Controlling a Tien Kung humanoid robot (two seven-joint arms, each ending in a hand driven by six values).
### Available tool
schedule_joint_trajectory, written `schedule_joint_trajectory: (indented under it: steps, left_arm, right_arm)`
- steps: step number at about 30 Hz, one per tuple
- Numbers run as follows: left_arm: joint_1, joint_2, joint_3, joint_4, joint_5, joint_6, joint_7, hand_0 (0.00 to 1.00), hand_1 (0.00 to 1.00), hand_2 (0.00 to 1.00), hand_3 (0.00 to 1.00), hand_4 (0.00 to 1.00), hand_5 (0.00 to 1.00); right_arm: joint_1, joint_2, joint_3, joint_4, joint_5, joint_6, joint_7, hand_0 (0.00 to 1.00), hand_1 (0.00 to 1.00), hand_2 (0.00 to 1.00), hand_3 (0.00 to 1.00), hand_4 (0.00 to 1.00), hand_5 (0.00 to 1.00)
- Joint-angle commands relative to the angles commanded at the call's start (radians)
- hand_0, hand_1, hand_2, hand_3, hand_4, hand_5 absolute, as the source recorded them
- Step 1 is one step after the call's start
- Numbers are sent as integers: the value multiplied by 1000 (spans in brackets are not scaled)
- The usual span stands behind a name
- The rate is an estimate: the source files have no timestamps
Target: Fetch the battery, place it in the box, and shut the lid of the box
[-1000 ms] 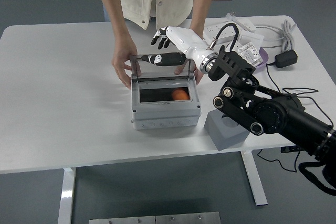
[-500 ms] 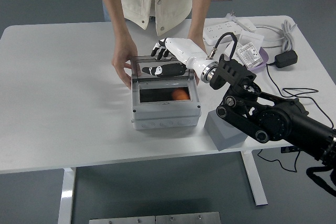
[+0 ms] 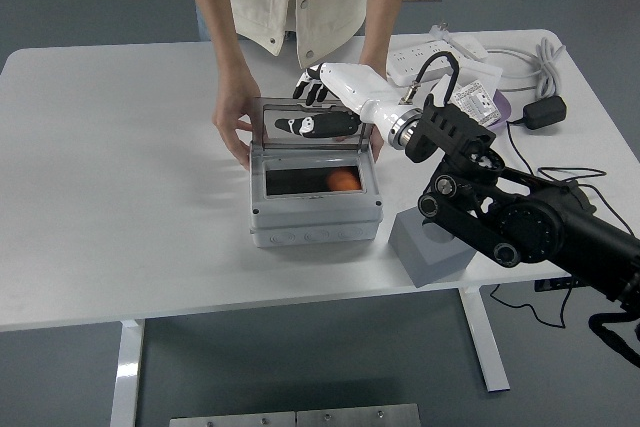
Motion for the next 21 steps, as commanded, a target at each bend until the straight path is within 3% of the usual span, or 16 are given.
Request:
schedule_joint_trajectory:
  steps: [21]
  left_arm:
    - [-6,1,6,0,-4,-6,-1,596,756,602,498,52,2]
  right_arm:
    - [43,-12,2,-12,24,5,-2,612,520,504,604,920,716]
